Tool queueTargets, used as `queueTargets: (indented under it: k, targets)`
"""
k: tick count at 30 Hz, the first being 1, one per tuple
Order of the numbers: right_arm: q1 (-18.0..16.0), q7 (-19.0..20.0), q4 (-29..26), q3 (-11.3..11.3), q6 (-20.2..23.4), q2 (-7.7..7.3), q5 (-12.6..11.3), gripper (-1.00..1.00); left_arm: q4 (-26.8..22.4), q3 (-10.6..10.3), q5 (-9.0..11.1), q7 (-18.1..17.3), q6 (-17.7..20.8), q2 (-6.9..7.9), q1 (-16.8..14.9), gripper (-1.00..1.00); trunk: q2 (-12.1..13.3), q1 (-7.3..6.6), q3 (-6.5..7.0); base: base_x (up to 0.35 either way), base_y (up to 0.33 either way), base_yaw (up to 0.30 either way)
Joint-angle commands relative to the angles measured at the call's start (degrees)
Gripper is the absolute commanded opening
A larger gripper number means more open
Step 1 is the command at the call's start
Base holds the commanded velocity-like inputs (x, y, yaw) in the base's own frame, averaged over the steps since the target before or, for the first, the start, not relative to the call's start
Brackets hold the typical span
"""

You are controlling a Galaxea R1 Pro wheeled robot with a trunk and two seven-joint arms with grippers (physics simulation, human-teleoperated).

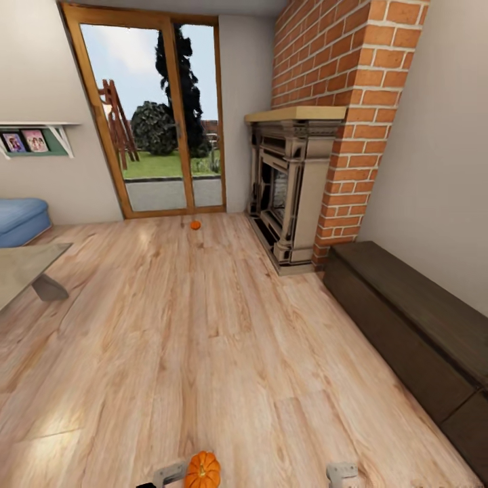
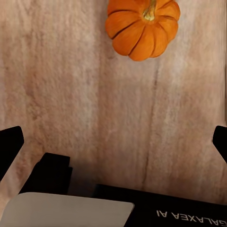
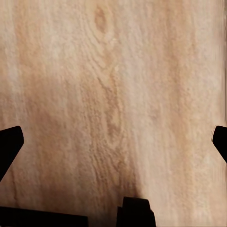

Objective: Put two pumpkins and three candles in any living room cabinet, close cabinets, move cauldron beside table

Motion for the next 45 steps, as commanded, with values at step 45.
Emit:
queueTargets:
  k: [45]
  targets:
    - [0.0, 0.0, 0.0, 0.0, 0.0, 0.09, 0.0, 1.0, 0.02, -0.02, 0.0, 0.0, -0.03, -0.01, 0.0, 1.0, 0.0, 0.0, 3.02, 0.0, 0.0, -0.224]
